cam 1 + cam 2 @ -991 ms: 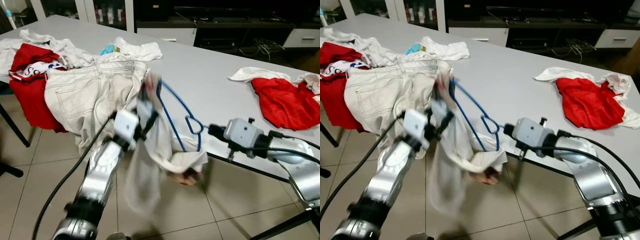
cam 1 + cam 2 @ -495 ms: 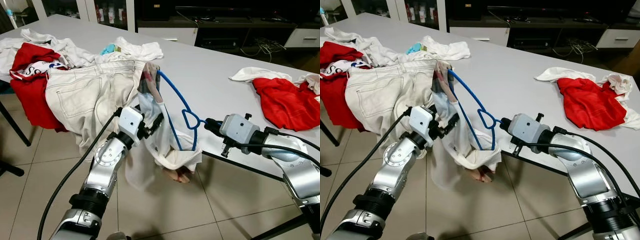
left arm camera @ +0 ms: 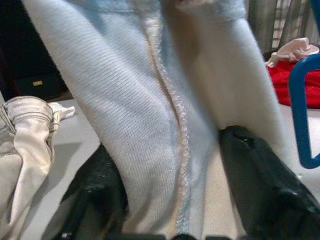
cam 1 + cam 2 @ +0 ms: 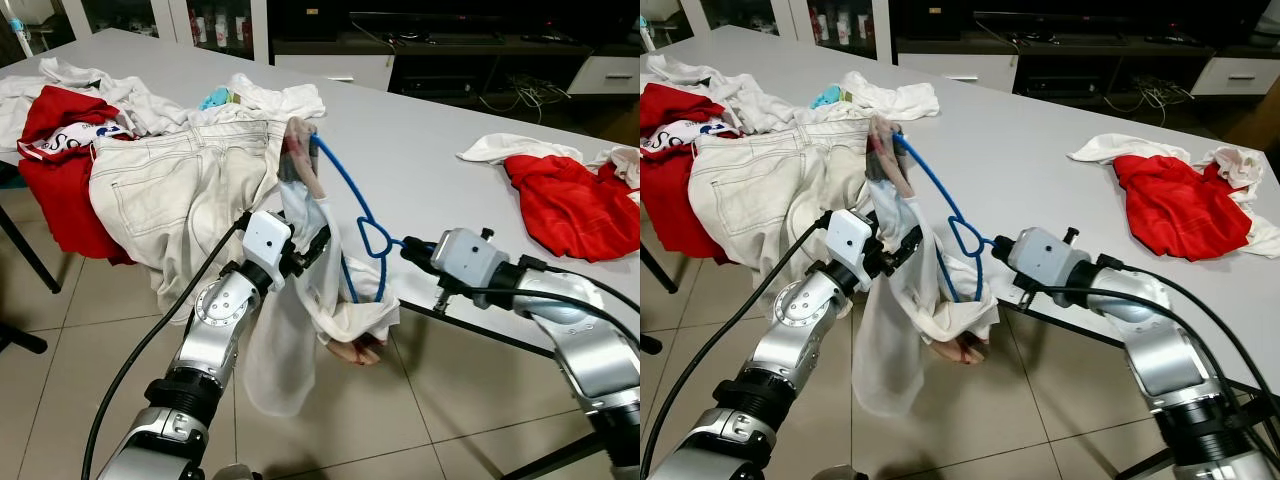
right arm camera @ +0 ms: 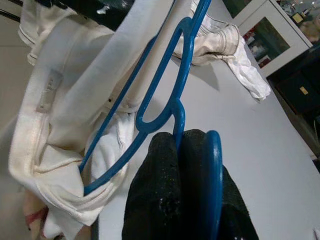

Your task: Hang hanger

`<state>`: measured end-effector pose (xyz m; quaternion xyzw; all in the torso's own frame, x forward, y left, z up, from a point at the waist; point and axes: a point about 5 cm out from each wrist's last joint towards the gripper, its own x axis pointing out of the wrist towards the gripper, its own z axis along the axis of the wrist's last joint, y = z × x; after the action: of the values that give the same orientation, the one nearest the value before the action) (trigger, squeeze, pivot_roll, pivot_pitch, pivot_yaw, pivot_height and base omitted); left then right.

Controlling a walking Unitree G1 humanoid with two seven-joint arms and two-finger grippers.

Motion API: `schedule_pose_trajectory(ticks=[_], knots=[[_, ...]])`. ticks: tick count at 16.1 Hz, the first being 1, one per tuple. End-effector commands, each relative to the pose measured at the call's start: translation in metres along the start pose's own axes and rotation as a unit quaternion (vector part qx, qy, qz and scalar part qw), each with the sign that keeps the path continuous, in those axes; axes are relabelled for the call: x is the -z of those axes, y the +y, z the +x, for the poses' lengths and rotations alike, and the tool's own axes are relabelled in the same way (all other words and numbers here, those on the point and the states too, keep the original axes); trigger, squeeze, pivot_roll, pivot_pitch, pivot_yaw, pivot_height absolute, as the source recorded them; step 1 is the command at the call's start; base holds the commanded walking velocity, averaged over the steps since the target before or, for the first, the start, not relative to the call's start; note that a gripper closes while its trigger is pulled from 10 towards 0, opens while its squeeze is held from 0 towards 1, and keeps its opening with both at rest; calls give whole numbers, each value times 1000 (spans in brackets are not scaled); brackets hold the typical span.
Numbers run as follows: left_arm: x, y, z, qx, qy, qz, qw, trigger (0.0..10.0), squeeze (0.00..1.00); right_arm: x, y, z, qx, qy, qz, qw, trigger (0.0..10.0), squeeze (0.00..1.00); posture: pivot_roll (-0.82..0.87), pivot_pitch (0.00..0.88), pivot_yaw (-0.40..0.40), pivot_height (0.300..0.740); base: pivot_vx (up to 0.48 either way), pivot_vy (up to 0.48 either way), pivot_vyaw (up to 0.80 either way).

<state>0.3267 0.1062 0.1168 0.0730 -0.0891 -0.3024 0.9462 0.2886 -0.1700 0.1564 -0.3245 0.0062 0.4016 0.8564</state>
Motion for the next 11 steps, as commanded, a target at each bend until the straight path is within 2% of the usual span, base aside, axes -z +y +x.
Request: schedule_pose_trajectory(ticks=[1,4,6,9,11], knots=[[4,-3,-1,3,5,-14,1000,0,0,-8,2,4,13,-21,-11,1000,0,0,-37,0,-31,740,0,0,0],[9,-8,-7,-13,0,-53,998,0,0,-1,22,7,-2,-18,11,1000,0,0,-29,0,-33,740,0,0,0],[9,-8,-8,-23,-9,-75,997,0,0,1,29,3,-9,-18,18,1000,0,0,-26,0,-33,740,0,0,0],[11,-9,-16,-25,-15,-100,995,0,0,1,32,-4,8,-28,28,999,0,0,-33,0,-26,740,0,0,0],[12,-12,-20,-29,-14,-115,993,0,0,-4,30,-5,45,-52,41,997,0,0,-39,0,-22,740,0,0,0]])
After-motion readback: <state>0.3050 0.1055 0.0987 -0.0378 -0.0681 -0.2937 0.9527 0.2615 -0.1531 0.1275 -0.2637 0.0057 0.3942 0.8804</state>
